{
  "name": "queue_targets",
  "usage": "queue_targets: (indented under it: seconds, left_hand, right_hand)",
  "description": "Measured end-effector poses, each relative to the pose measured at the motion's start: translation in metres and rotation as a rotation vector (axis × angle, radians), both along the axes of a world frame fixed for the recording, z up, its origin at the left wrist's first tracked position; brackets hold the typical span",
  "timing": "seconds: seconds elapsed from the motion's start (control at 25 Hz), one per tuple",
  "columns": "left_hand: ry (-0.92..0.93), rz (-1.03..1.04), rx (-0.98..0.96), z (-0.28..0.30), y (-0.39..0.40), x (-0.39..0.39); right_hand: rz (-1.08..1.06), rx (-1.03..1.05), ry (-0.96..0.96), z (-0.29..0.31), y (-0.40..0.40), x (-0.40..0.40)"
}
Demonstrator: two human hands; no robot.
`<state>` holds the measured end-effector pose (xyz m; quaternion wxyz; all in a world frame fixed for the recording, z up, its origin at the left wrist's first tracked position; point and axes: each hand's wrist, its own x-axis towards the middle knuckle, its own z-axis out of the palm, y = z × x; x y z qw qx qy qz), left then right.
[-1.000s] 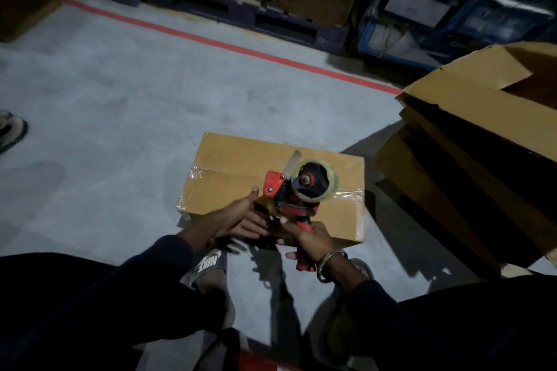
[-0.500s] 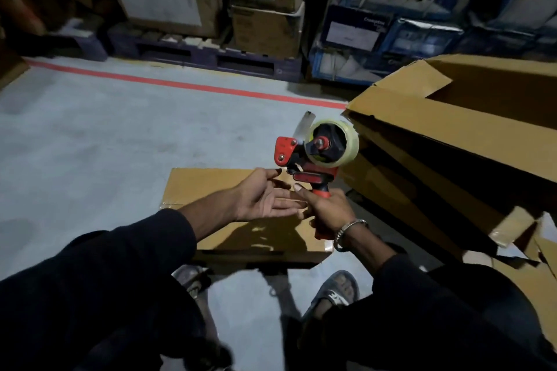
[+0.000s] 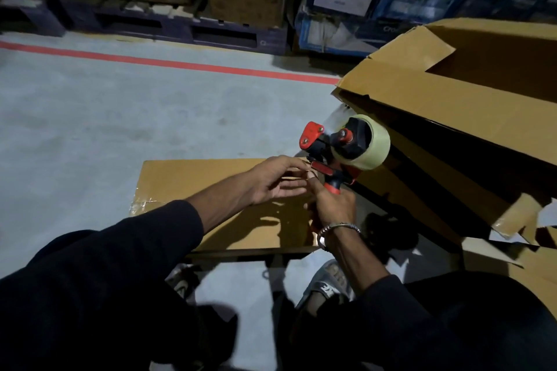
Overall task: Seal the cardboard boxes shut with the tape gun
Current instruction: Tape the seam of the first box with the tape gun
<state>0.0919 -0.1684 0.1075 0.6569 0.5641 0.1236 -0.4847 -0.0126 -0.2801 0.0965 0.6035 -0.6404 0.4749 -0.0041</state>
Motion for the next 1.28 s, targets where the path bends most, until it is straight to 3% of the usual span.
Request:
queue_targets:
  seconds: [0.2,0.32,0.48,0.56,0.64,0.76,0.84,0.92,1.08,1.28]
  left_hand:
    - [-0.261,-0.002,0.217,-0.015,0.000,0.007]
    - [-0.574,-0.068,0.370,-0.017,0.009,0.013]
    - [-1.140,-0.292,0.804,-0.017,0.027,0.022]
    - [-1.207,-0.311,0.922,-0.021,0.040,0.026]
    - [-1.027,-0.270,0.853,-0.028,0.051,0.027]
    - [-0.233,-0.278,0.604,-0.022,0.054,0.016]
    - [0.072,-0.399,0.466,-0.018,0.050,0.005]
    - [0.182,-0.438,0.360,-0.019,0.043,-0.003]
    - [0.263,-0.217,0.271,-0.023,0.040,0.006]
    - [0.192,-0.095,0.300,-0.027,0.042,0.026]
  right_hand:
    - [-0.031,0.119,-0.006,0.006,0.001,0.001]
    - [-0.024,0.135,0.007,0.011,0.003,-0.003]
    - [0.022,0.154,0.013,0.008,0.009,-0.010]
    - [0.037,0.155,0.020,0.006,0.009,-0.014]
    - [0.052,0.160,0.028,0.006,0.008,-0.017]
    - [0.080,0.173,0.066,0.008,0.005,-0.019]
    - [0.092,0.192,0.079,0.008,0.005,-0.018]
    - [0.124,0.201,0.085,0.008,0.008,-0.019]
    - [0.220,0.225,0.076,0.012,0.011,-0.023]
    - [0.241,0.187,0.051,0.015,0.008,-0.022]
